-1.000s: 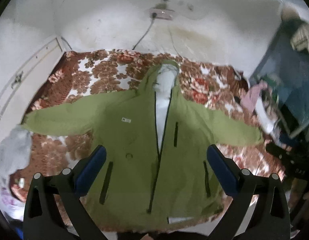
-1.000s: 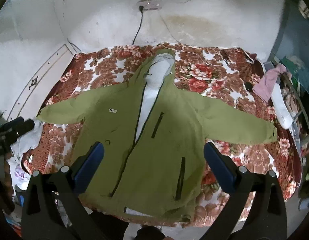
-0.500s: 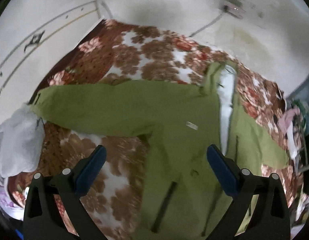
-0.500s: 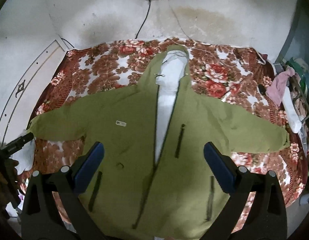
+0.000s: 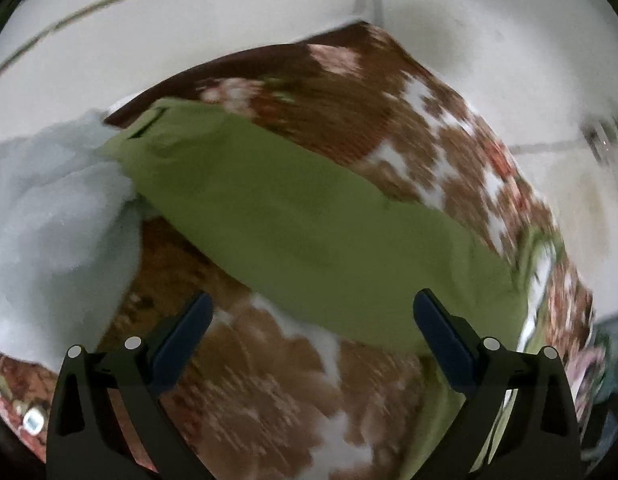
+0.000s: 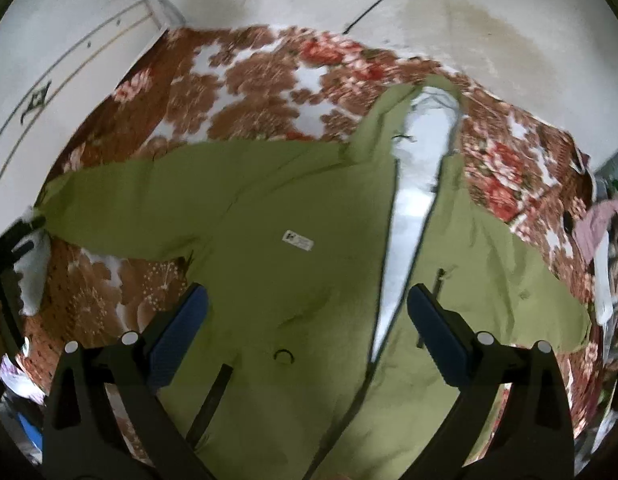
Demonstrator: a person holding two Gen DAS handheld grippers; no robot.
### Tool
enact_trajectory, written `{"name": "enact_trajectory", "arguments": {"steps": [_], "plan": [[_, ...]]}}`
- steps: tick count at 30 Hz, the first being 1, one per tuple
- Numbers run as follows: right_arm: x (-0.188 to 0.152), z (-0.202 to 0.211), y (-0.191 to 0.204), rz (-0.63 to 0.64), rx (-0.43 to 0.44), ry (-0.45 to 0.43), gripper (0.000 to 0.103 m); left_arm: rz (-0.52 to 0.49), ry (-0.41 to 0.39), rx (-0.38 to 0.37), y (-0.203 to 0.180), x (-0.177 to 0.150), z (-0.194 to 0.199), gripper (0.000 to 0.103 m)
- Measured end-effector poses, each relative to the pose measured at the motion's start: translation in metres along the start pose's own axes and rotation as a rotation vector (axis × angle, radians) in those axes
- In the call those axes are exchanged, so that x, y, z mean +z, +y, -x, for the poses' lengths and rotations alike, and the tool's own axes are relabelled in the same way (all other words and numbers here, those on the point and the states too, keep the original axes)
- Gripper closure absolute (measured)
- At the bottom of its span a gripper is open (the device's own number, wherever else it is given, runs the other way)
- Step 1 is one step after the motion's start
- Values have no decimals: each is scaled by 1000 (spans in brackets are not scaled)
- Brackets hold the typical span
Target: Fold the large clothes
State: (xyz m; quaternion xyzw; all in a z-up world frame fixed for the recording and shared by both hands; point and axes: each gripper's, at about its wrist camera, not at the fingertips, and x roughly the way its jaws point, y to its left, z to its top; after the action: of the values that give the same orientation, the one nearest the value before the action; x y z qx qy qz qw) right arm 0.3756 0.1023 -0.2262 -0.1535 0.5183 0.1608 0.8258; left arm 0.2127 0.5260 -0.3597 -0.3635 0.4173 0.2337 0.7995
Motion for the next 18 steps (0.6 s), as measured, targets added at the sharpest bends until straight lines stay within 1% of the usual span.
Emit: {"name": "enact_trajectory", "arguments": {"steps": [1,2,4,7,8,9,11,12,14,18], "plan": [[1,-5,7,13,-3,2,5,36,-10,10,20,8,-11,5],[2,-11,13,26,-4,7,5,52,-14,12,31,12,-19,5],[2,-24,24,40,7,19,5,86,-23,19,53,23,-35,5],[-1,-47,37,51,0,43,5,142,-19,-4,79,36,-59,5],[-4,-56,41,53,-7,55,5,152,-18,11,89,41,-67,5],[-6,-64,44,52,-10,69,5,153,-22,23,95,44,-72,5],[-9,-75,49,53,-12,90,5,150,-41,11,106,52,-80,5],[-11,-80,52,63,-11,95,5,153,-52,-6,110,55,-83,5],[-13,-85,60,97,-16,91,5,151,-71,-44,115,64,-89,5],[-13,-102,77,146,-15,83,5,134,-88,-43,120,76,-102,5]]}}
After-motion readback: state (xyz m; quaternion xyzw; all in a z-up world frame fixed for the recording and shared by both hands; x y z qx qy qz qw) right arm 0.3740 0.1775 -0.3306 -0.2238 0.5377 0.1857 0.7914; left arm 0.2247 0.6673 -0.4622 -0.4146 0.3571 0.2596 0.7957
